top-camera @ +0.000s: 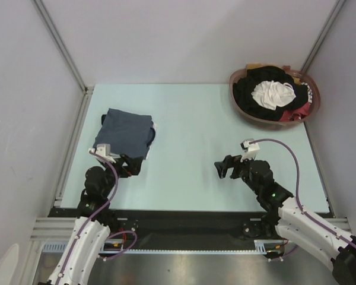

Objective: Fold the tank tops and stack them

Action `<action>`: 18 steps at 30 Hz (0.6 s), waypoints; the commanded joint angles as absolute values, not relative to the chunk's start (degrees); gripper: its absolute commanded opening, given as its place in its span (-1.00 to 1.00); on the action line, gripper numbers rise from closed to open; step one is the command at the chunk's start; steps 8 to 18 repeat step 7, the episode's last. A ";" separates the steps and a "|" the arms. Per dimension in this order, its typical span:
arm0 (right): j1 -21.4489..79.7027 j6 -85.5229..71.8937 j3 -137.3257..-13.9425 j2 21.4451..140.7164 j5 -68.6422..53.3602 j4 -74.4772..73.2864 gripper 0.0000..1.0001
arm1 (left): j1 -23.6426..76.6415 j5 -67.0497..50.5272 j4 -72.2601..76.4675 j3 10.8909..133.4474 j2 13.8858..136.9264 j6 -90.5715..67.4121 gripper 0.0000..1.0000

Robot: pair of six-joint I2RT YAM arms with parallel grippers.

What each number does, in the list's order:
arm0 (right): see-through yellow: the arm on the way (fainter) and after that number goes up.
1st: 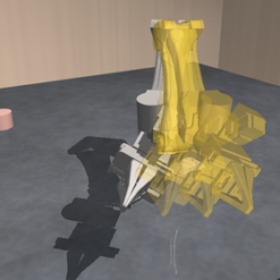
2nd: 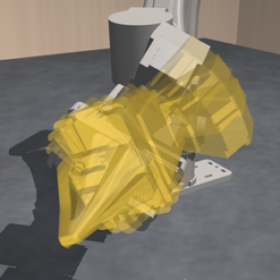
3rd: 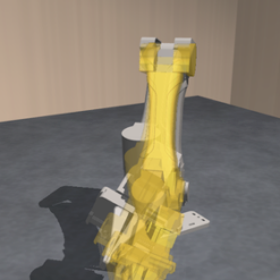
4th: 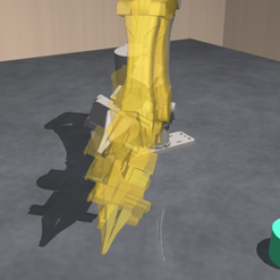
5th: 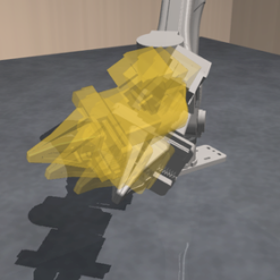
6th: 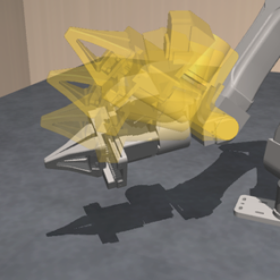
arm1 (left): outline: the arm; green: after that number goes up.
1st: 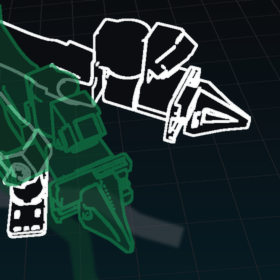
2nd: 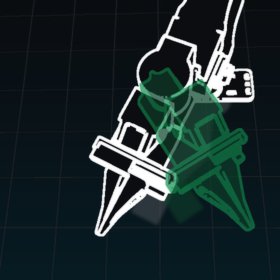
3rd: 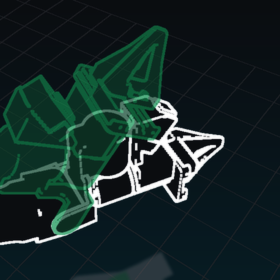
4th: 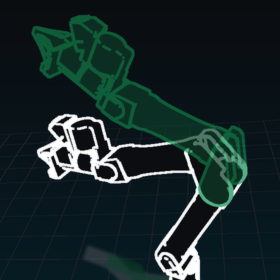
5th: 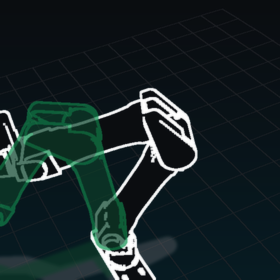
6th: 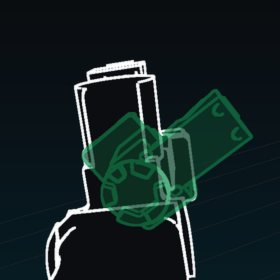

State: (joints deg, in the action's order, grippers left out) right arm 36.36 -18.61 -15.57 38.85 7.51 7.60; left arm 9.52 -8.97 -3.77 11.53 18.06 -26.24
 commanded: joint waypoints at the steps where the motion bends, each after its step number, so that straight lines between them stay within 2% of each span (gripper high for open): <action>1: 36.30 -17.93 -16.52 39.90 8.70 9.23 1.00 | 9.84 -7.56 -2.11 11.34 18.98 -25.14 1.00; 4: 36.39 -17.85 -16.61 40.08 7.04 9.49 0.93 | 9.84 -7.03 -1.94 11.16 19.07 -25.31 0.99; 18: 36.30 -18.01 -16.00 39.90 4.75 10.98 0.98 | 9.84 -6.94 -1.85 11.25 19.34 -25.40 0.99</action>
